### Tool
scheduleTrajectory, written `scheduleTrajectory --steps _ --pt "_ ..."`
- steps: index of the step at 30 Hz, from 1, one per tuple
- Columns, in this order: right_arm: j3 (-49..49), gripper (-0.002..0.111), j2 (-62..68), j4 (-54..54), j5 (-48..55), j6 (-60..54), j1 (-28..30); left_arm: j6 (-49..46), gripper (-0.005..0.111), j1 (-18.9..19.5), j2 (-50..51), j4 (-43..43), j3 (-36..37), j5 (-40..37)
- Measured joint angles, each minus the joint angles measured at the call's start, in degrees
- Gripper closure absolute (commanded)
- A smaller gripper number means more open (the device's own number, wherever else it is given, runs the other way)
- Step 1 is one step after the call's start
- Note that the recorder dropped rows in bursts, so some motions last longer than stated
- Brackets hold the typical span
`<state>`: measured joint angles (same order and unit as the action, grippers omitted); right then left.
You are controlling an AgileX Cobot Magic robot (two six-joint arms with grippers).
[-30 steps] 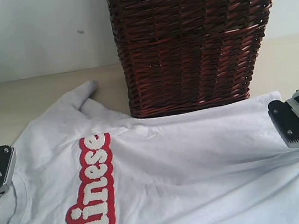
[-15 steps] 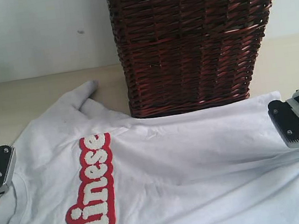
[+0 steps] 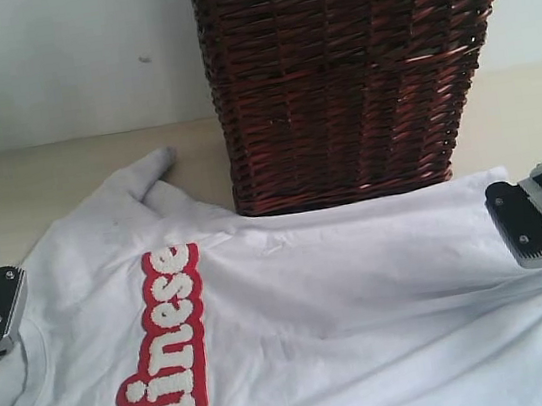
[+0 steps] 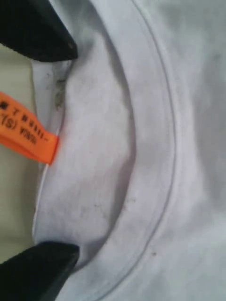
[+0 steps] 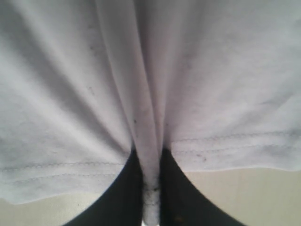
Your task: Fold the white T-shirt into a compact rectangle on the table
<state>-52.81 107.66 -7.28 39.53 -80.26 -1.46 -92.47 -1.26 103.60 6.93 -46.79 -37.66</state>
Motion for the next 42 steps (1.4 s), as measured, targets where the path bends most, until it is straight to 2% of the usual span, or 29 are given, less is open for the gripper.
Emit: scheduleTrajectory --steps 40,41,42 --pt "0.0 0.108 0.0 0.44 -0.32 0.0 0.0 0.0 0.001 0.03 0.27 -0.34 0.0 0.24" --pt "0.0 0.108 0.0 0.44 -0.32 0.0 0.0 0.0 0.003 0.03 0.27 -0.34 0.0 0.24" --pt "0.0 0.108 0.0 0.44 -0.32 0.0 0.0 0.0 0.009 0.03 0.27 -0.34 0.0 0.36"
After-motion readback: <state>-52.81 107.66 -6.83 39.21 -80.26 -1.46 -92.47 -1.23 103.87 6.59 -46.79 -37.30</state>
